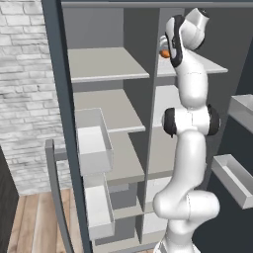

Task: Gather the cucumber and carrot from the fridge and place them on a tray on the dining counter. Then gather the chicken drumstick and fish from the fridge and place them on the other tray.

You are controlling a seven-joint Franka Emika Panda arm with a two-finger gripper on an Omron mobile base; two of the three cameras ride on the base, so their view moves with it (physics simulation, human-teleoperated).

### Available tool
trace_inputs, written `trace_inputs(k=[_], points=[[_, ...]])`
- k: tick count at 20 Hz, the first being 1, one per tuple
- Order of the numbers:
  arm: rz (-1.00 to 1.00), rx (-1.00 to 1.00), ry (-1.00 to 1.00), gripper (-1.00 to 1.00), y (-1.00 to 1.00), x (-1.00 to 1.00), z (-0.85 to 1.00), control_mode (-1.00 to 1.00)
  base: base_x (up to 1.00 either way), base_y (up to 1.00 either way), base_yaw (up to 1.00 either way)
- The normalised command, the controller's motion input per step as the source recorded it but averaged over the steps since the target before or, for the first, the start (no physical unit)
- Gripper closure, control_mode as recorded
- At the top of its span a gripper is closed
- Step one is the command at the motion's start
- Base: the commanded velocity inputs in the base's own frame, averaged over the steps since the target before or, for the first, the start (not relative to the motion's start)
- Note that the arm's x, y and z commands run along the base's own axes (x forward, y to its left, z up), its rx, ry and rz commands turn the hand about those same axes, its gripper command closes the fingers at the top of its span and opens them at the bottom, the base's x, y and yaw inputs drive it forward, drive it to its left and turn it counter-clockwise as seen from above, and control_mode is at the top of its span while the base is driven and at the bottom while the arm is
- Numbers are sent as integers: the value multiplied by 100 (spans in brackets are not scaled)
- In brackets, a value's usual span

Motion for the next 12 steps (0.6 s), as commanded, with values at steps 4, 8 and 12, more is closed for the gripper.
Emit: trace_inputs(k=[4, 8, 12], points=[[-1, 0, -42, 100, 47, -100, -96, -100, 0, 0, 0], [-6, 3, -31, 100, 51, -100, -88, -100, 0, 0, 0], [-8, 0, -21, 100, 42, -100, -21, -100, 0, 0, 0]])
